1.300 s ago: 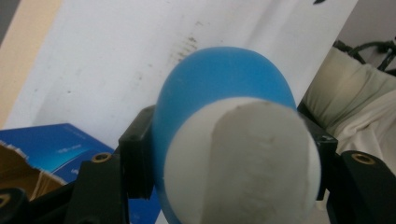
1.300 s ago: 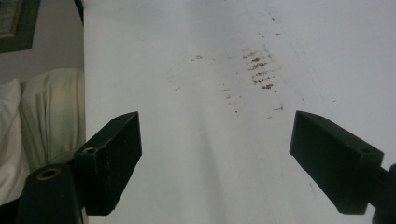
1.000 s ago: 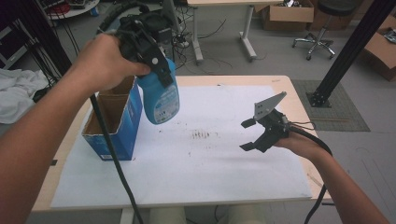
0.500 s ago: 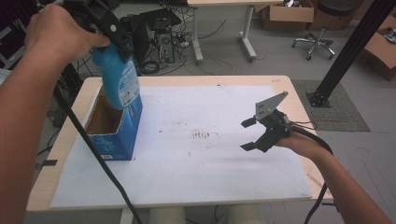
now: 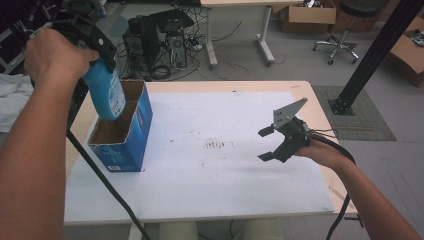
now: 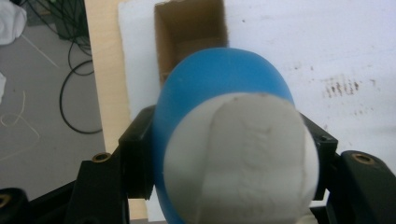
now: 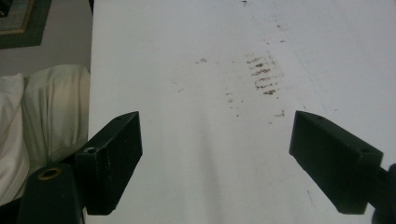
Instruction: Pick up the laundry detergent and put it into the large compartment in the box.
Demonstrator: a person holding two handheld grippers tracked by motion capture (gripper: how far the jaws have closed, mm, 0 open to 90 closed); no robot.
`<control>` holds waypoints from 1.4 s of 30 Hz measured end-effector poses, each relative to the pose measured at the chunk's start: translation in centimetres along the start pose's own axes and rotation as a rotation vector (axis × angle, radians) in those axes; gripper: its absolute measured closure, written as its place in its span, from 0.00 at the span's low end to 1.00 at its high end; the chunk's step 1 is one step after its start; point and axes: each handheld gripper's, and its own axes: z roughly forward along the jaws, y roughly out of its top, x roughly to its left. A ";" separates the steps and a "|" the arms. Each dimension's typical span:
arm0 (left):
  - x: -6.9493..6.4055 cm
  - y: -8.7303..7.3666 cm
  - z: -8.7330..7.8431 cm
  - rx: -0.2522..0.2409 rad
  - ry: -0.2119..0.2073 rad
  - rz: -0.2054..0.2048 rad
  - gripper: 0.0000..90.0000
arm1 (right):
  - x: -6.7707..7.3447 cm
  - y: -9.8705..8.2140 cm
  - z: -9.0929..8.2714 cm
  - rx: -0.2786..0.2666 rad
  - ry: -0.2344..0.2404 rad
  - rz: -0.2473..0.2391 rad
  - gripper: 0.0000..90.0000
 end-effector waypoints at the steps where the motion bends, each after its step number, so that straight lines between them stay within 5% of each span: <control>1: 0.2 -0.2 0.6 -0.002 0.003 -0.012 0.42 | 0.0 0.0 0.0 0.001 0.000 0.001 0.19; 11: 1.3 -1.9 6.3 0.006 0.007 -0.079 0.42 | -0.1 0.0 0.5 0.008 0.006 0.002 0.19; 21: 1.1 -3.6 12.0 0.024 0.000 -0.076 0.42 | -0.1 -0.1 0.6 0.013 0.005 0.011 0.19; 32: 0.8 -5.0 16.5 0.016 0.002 -0.065 0.42 | -0.1 -0.1 0.9 0.025 0.006 0.015 0.19; 42: 0.5 -5.5 18.7 0.056 0.013 -0.031 0.42 | -0.1 -0.1 0.8 0.029 0.003 0.022 0.19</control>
